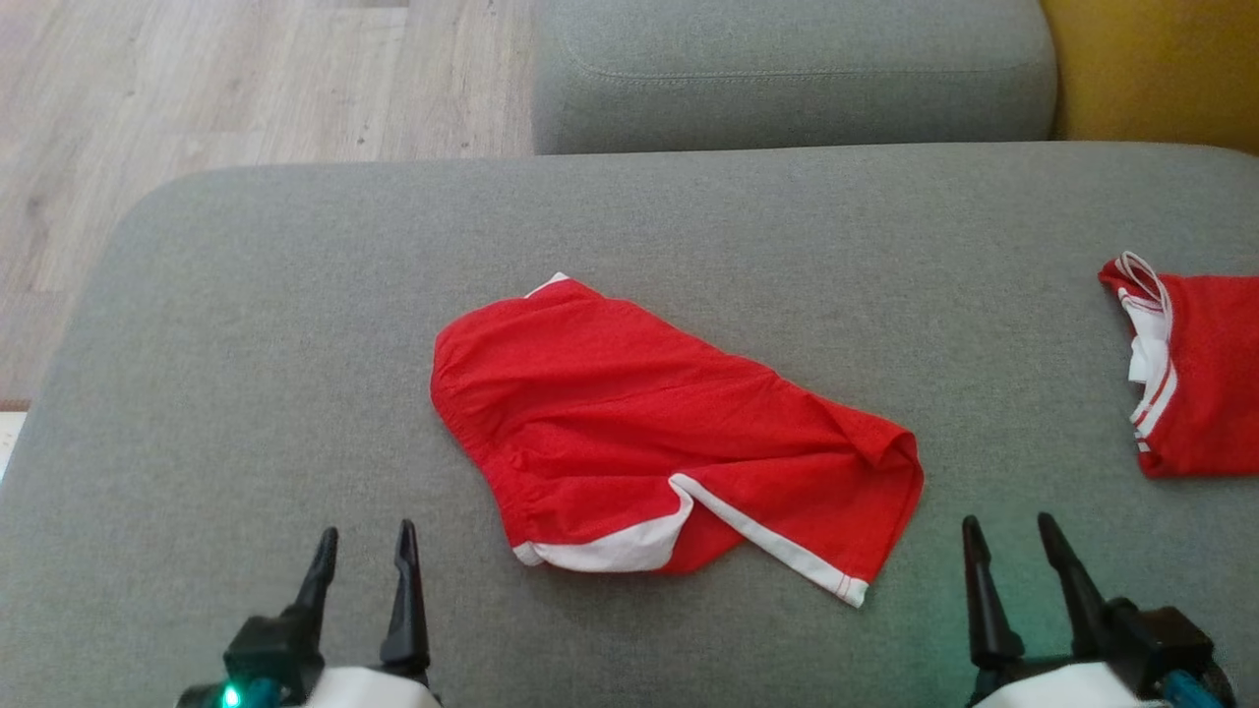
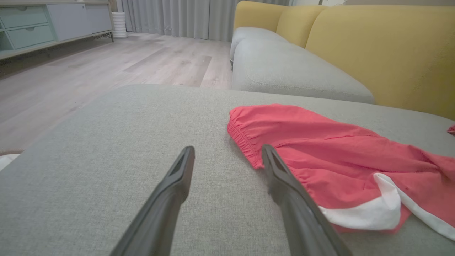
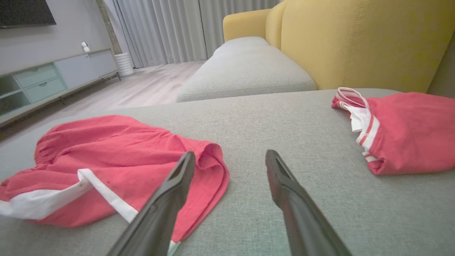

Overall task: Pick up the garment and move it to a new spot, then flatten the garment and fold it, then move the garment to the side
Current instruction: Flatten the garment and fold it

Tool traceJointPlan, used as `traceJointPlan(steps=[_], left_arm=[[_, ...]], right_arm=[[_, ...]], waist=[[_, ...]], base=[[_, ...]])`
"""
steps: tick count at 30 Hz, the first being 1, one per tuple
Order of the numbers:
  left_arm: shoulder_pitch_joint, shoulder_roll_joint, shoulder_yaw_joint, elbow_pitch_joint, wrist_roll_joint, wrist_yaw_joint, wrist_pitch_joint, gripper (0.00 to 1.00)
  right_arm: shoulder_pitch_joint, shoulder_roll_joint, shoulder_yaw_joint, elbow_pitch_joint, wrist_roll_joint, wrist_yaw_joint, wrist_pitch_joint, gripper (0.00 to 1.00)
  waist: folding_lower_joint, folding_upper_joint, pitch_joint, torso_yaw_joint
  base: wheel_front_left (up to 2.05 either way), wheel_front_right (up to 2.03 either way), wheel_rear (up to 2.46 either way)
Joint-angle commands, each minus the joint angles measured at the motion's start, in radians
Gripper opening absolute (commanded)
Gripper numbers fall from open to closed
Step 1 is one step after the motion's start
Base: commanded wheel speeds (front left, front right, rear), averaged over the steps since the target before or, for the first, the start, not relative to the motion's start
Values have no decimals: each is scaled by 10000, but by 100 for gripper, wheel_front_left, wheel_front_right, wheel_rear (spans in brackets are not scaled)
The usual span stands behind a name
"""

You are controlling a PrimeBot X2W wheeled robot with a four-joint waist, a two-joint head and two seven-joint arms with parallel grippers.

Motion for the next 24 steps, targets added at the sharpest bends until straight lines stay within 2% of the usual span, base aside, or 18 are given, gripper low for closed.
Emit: traceJointPlan(steps=[1, 4, 5, 6, 9, 14, 24], left_arm=[[-210, -94, 356, -102, 20, -180, -124, 100], [-283, -113, 144, 469, -79, -487, -122, 100], [-358, -112, 82, 596, -102, -560, -62, 100], [-554, -58, -78, 811, -81, -708, 211, 100], [-829, 31, -246, 1025, -81, -879, 677, 100], [-1180, 149, -486, 1275, -90, -1138, 1308, 100], [-1758, 84, -1055, 1477, -368, -1751, 2247, 100]], right_arm=[[-333, -66, 400, -388, 297, 75, -132, 100], [-359, -66, 973, -341, 767, 75, 698, 100], [-371, -66, 1162, -372, 893, 75, 1155, 100], [-395, -66, 1503, -460, 1139, 75, 2198, 100], [-502, -66, 1725, -568, 1640, 75, 3505, 100], [-762, -66, 1613, -548, 1538, 75, 4476, 100], [-1177, -66, 1669, -273, 1495, 75, 5356, 100]], waist=[[0, 0, -10, -18], [0, 0, -17, -49], [0, 0, 10, -56], [0, 0, 90, -73], [0, 0, 223, -133], [0, 0, 430, -132], [0, 0, 905, 57]], base=[[0, 0, 0], [0, 0, 0], [0, 0, 0], [0, 0, 0], [0, 0, 0], [0, 0, 0], [0, 0, 0]])
